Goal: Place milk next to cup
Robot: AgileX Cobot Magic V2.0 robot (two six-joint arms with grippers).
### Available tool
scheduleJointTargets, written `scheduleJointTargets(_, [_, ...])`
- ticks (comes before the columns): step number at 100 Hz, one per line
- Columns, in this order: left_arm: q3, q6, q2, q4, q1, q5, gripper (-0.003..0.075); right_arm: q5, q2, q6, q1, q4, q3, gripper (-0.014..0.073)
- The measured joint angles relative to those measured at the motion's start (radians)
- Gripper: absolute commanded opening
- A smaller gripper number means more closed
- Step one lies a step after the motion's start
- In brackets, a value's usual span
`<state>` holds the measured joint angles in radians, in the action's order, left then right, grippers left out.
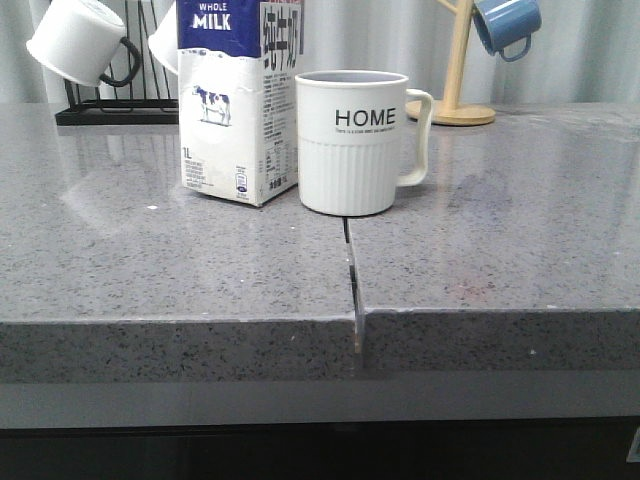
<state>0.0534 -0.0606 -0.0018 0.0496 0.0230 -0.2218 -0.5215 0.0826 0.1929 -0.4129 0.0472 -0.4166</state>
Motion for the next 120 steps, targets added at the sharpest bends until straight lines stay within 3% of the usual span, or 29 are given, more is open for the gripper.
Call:
scheduleJointTargets(19, [-0.056, -0.004, -0.003, -0.018, 0.000, 0.073, -0.0021, -0.001, -0.002, 0.000, 0.000, 0.000, 0.000, -0.0070])
scheduleJointTargets(120, [-0.056, -0.002, -0.003, -0.029, 0.000, 0.077, -0.0021, -0.004, -0.002, 0.000, 0.000, 0.000, 0.000, -0.0070])
